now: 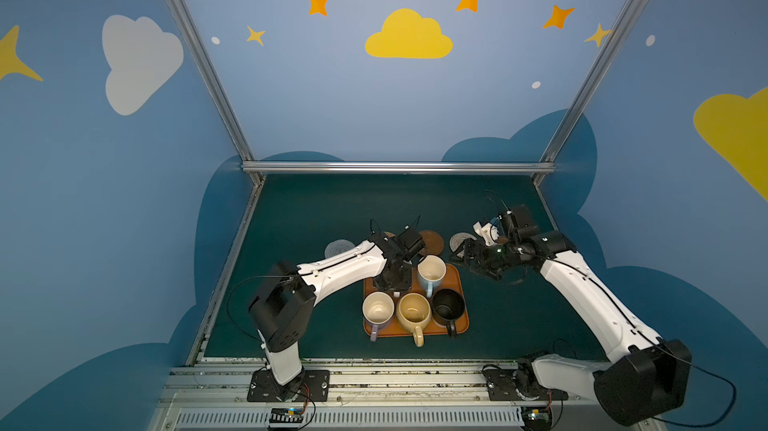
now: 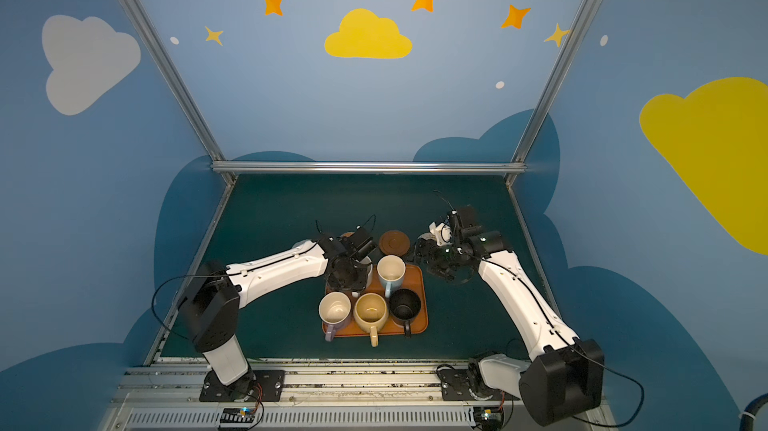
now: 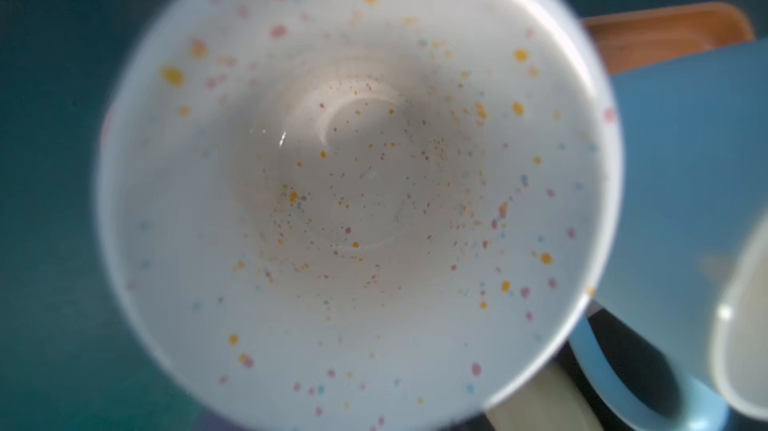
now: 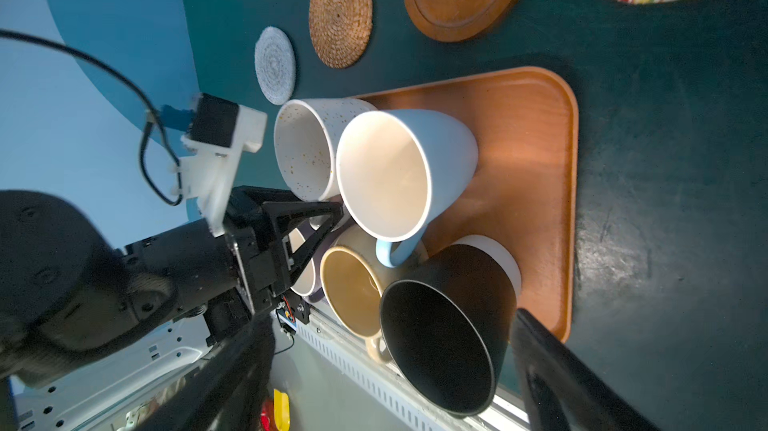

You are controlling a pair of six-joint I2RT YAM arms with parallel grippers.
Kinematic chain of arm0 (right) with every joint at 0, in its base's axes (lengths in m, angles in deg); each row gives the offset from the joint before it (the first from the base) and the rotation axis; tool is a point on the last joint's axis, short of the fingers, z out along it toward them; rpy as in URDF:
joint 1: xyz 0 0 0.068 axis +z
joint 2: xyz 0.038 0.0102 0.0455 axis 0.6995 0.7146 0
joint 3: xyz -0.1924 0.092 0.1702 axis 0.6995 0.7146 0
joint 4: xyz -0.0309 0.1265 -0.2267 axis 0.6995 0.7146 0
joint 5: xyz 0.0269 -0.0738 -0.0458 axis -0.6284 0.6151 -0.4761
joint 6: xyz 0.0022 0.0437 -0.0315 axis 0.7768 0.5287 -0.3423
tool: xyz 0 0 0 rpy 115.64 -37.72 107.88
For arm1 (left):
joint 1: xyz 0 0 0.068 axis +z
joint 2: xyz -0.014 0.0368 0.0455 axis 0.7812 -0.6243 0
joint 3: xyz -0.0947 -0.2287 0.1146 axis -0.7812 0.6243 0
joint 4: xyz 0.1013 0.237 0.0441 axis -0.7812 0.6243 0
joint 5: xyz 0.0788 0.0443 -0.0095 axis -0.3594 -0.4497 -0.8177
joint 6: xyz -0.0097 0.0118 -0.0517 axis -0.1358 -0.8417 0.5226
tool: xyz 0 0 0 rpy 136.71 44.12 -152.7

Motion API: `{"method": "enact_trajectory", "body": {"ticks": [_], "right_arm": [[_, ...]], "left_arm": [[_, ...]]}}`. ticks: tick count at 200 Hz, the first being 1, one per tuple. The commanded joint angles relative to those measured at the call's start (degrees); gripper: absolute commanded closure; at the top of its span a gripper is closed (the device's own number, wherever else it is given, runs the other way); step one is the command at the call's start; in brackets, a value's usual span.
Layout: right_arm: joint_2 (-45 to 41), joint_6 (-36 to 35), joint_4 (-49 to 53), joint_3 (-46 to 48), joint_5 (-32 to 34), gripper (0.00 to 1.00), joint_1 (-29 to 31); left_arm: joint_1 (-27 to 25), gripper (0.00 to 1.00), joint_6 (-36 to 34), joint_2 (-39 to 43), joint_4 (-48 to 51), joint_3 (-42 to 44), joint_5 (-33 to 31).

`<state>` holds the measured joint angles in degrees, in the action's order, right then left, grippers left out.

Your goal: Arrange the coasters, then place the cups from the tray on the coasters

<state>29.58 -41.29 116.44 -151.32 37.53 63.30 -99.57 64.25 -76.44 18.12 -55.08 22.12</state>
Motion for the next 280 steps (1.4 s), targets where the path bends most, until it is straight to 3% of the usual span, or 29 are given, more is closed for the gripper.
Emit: {"method": "enact_trajectory", "body": {"ticks": [1,26,80,143,214,280], "right_arm": [[-2.2,-0.1,-4.4,1.7,-1.4,0.12,0.6],[-2.4,-1.2,-5.6,1.9,-2.3,0.11,1.8],[0.6,0.4,-5.5,-0.1,-2.5,0.11,6.0],[4.3,1.5,-7.3,-0.1,-1.6,0.12,9.1],[4.6,1.9,-9.0,0.3,-0.8,0.12,10.3],[3.0,1.6,-10.1,0.9,-0.1,0.12,10.5]], "left_arm": [[0.3,0.6,-0.6,-1.1,1.4,-1.3,0.1],[0.7,0.61,-0.4,-1.6,1.2,-0.9,0.9],[0.7,0.79,-1.1,-1.5,0.9,-1.1,1.2],[-0.4,0.82,-2.3,-1.1,1.6,-2.5,-0.8],[-0.7,0.96,-2.7,0.6,2.0,-3.1,-2.5],[-1.4,0.96,-3.1,4.0,1.5,-3.0,-4.6]]}}
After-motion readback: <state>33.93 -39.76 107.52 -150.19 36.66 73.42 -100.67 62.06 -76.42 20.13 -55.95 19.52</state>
